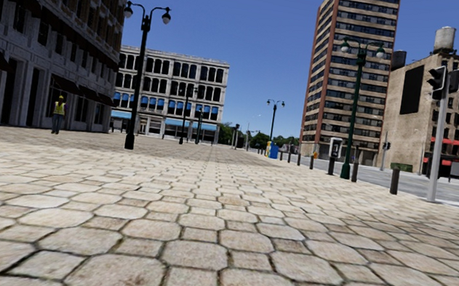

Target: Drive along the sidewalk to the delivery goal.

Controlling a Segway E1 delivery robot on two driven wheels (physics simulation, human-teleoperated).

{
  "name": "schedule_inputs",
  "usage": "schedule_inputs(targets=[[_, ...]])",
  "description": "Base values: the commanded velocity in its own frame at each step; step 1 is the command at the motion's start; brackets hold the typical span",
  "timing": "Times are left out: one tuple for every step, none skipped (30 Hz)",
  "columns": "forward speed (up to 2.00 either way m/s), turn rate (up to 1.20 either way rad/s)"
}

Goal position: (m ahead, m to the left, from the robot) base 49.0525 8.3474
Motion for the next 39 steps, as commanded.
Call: schedule_inputs(targets=[[1.4, 0.0], [1.4, 0.0], [1.4, 0.0], [1.4, 0.0], [1.4, 0.0], [1.4, 0.0], [1.41, 0.0], [2.0, 0.0], [2.0, 0.0], [2.0, 0.0], [2.0, 0.0], [2.0, 0.0], [2.0, 0.0], [2.0, 0.0], [2.0, 0.0], [2.0, 0.0], [2.0, 0.0], [2.0, 0.0], [2.0, 0.0], [2.0, 0.0], [2.0, 0.0], [2.0, 0.0], [2.0, 0.0], [2.0, 0.0], [2.0, 0.0], [2.0, 0.0], [2.0, 0.0], [2.0, 0.0], [2.0, 0.0], [2.0, 0.0], [2.0, 0.0], [2.0, 0.0], [2.0, 0.0], [2.0, 0.0], [2.0, 0.0], [2.0, 0.0], [2.0, 0.0], [2.0, 0.0], [2.0, 0.0]])
